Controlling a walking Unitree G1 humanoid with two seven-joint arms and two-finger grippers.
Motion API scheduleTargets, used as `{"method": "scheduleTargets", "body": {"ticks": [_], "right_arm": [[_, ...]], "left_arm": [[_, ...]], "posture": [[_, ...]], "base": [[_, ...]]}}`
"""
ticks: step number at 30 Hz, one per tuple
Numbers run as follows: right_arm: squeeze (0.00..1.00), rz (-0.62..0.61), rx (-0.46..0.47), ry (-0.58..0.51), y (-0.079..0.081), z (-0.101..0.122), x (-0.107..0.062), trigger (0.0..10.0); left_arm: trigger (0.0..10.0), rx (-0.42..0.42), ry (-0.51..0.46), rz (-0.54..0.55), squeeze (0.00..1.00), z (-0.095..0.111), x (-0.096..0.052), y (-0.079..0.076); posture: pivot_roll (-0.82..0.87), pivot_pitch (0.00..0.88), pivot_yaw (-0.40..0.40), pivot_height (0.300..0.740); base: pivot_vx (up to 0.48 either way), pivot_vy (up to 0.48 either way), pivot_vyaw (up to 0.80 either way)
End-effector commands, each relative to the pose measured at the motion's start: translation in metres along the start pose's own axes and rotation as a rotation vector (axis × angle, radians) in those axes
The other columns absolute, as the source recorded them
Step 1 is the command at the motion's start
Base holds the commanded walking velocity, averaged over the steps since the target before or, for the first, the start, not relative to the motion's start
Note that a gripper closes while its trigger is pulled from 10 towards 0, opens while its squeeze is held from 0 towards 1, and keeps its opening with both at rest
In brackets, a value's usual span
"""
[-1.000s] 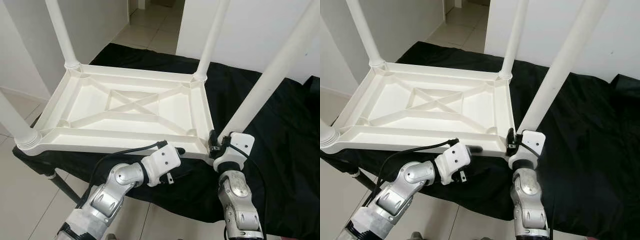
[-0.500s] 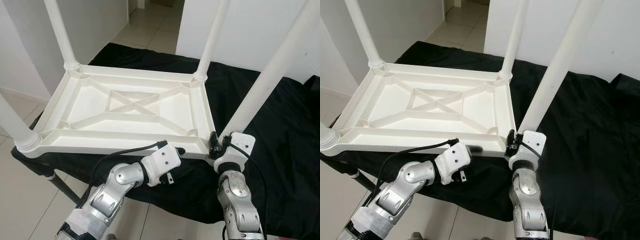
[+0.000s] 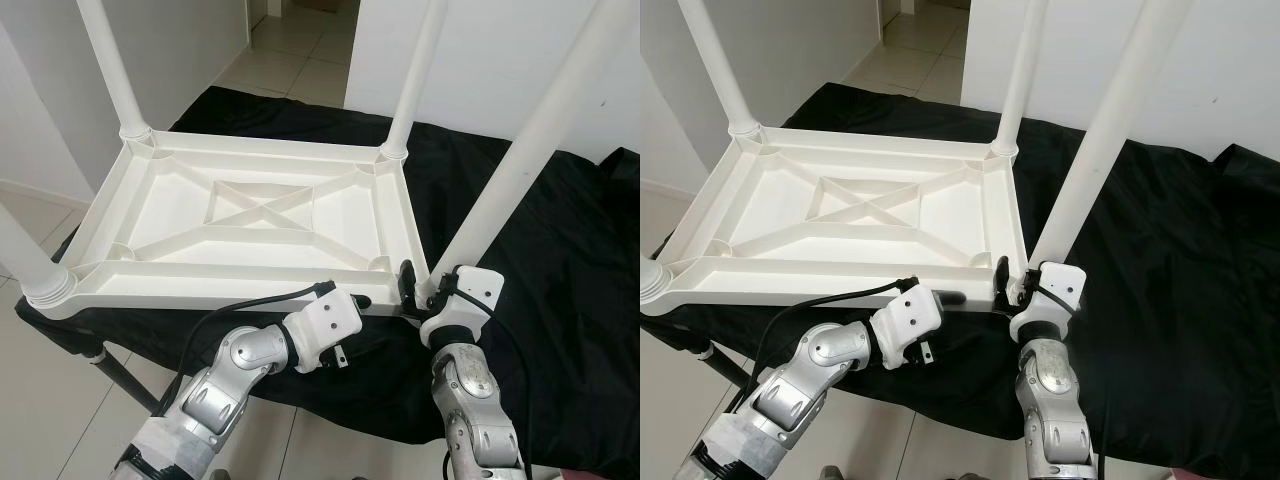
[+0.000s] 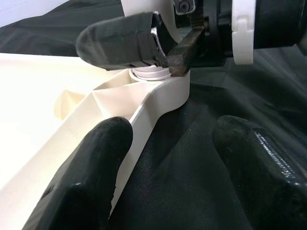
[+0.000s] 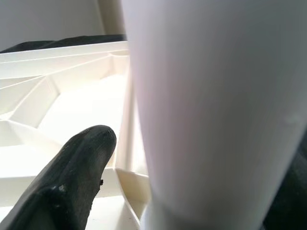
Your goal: Building children table
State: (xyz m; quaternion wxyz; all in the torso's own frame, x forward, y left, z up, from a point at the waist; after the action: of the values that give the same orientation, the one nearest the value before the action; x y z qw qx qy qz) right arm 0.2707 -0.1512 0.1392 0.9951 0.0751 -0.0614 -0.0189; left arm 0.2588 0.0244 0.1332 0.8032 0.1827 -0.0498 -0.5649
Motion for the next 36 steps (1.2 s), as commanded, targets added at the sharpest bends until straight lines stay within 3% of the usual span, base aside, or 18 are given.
{"method": "scheduleTargets", "body": {"ticks": [1,7,9,13,14,15,16,17,18,19,20,32,33,36], "right_arm": [[0.00,0.016,0.003,0.002,-0.004,-0.003,-0.002,10.0],[0.00,0.200,-0.024,-0.020,-0.014,0.004,0.000,10.0],[0.00,0.326,-0.077,-0.002,-0.018,0.004,0.003,10.0],[0.00,0.365,-0.097,0.006,-0.021,0.003,0.006,9.8],[0.00,0.384,-0.103,0.014,-0.022,0.002,0.008,8.7],[0.00,0.404,-0.113,0.025,-0.022,0.001,0.010,6.0],[0.00,0.404,-0.113,0.025,-0.022,0.001,0.010,6.0],[0.00,0.424,-0.121,0.037,-0.023,-0.002,0.013,2.9],[0.00,0.443,-0.132,0.044,-0.023,-0.003,0.015,1.1],[0.00,0.443,-0.132,0.044,-0.023,-0.003,0.015,1.1],[0.00,0.457,-0.143,0.048,-0.024,-0.004,0.016,0.0],[0.00,0.503,-0.137,0.062,-0.030,-0.009,0.021,0.0],[0.00,0.487,-0.131,0.056,-0.030,-0.008,0.021,10.0],[0.00,0.472,-0.125,0.052,-0.030,-0.008,0.020,10.0]], "left_arm": [[10.0,0.004,0.002,-0.025,0.00,0.000,0.003,-0.003],[10.0,0.004,0.001,-0.031,0.00,0.000,0.004,-0.003],[10.0,0.008,-0.004,-0.032,0.00,0.001,0.005,-0.001],[10.0,0.011,-0.005,-0.033,0.00,0.001,0.006,-0.001],[10.0,0.014,-0.006,-0.035,0.00,0.001,0.006,-0.001],[10.0,0.016,-0.006,-0.036,0.00,0.002,0.006,0.000],[10.0,0.016,-0.006,-0.036,0.00,0.002,0.006,0.000],[10.0,0.016,-0.007,-0.036,0.00,0.002,0.007,0.000],[10.0,0.017,-0.007,-0.035,0.00,0.002,0.007,0.001],[10.0,0.017,-0.007,-0.035,0.00,0.002,0.007,0.001],[10.0,0.018,-0.006,-0.034,0.00,0.002,0.007,0.001],[10.0,0.026,-0.008,-0.024,0.00,0.002,0.007,0.004],[10.0,0.026,-0.008,-0.024,0.00,0.002,0.007,0.005],[10.0,0.026,-0.008,-0.025,0.00,0.002,0.007,0.004]], "posture": [[-0.02,0.083,-0.072,0.740],[-0.03,0.077,-0.066,0.740],[-0.03,0.072,-0.061,0.740],[-0.03,0.069,-0.058,0.740],[-0.03,0.068,-0.059,0.740],[-0.03,0.068,-0.059,0.740],[-0.03,0.068,-0.059,0.740],[-0.03,0.065,-0.057,0.740],[-0.02,0.063,-0.058,0.740],[-0.02,0.063,-0.058,0.740],[-0.02,0.062,-0.059,0.740],[-0.02,0.055,-0.063,0.740],[-0.02,0.056,-0.061,0.740],[-0.02,0.059,-0.061,0.740]], "base": [[0.000,0.000,0.00],[0.000,0.000,0.00],[0.000,0.000,0.00],[0.000,0.000,0.00],[0.000,0.000,0.00],[0.000,0.000,0.00],[0.000,0.000,0.00],[0.000,0.000,0.00],[0.000,0.000,0.00],[0.000,0.000,0.00],[0.000,0.000,0.00],[0.000,0.000,0.00],[0.000,0.000,0.00],[0.000,0.000,0.00]]}}
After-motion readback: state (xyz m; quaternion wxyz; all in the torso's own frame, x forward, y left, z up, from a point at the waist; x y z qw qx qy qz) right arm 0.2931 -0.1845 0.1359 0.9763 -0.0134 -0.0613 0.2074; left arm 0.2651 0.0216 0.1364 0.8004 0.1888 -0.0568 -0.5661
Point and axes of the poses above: a point about 5 cm out from each wrist's last joint towards the gripper, its own x axis pointing out of the wrist towards the gripper, its own z axis along the axis of the wrist's last joint, y = z × x, the point moved 1 cm from there along x, pointing out of the wrist towards the gripper, and after that the axes turned 1 degree about x, right-handed, at the moved point
